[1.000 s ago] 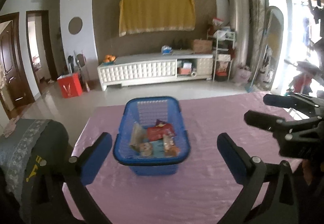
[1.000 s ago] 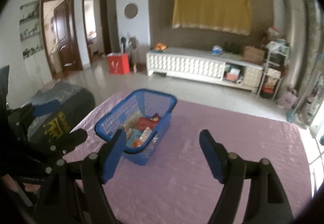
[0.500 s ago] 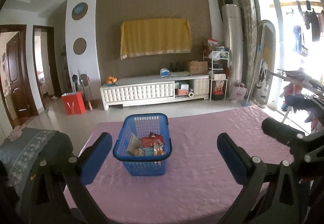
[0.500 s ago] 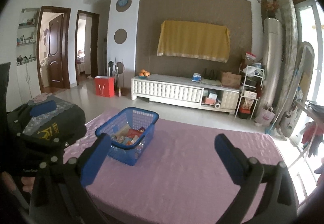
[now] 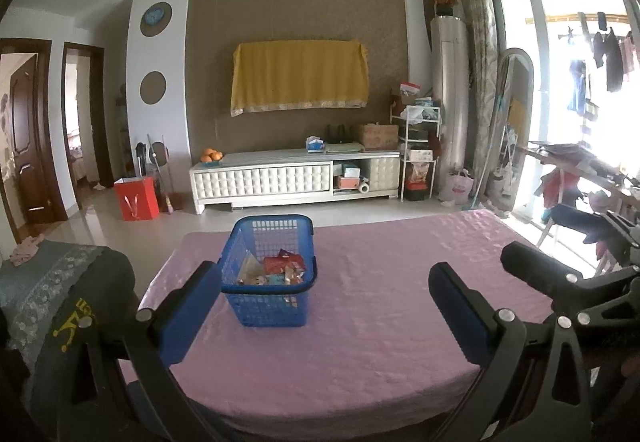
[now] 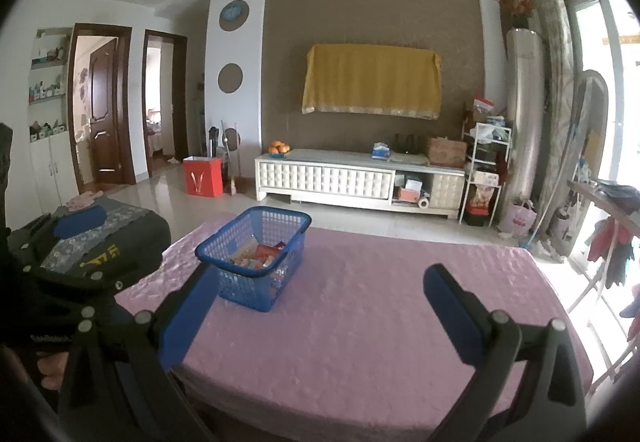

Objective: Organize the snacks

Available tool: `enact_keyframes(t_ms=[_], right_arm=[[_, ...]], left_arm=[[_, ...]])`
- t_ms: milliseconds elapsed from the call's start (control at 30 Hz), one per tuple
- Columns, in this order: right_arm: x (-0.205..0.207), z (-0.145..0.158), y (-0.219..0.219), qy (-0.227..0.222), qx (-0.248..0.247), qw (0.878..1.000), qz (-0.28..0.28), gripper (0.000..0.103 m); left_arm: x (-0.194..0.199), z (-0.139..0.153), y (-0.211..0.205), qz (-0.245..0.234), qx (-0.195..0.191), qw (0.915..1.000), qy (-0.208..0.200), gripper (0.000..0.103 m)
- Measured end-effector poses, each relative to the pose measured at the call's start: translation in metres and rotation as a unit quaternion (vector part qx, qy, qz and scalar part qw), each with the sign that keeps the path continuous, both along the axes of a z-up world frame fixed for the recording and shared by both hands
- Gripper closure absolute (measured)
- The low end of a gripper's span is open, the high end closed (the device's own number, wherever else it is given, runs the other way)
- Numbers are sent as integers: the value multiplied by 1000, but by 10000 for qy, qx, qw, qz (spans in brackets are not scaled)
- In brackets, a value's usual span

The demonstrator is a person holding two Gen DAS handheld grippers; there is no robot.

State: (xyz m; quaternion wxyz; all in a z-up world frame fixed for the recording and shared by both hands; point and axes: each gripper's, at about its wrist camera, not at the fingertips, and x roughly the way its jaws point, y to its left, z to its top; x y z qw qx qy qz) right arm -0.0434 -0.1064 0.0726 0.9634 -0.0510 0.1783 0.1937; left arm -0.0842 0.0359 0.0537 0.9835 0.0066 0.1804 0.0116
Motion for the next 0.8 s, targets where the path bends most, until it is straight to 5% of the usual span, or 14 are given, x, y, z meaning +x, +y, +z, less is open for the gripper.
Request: enact_keyframes(t_ms=[800], right_arm=[[-10,-6,4,74,-72,9999,-57,0]], left_arm=[[-10,-7,-4,-9,-6,9999,122,1]])
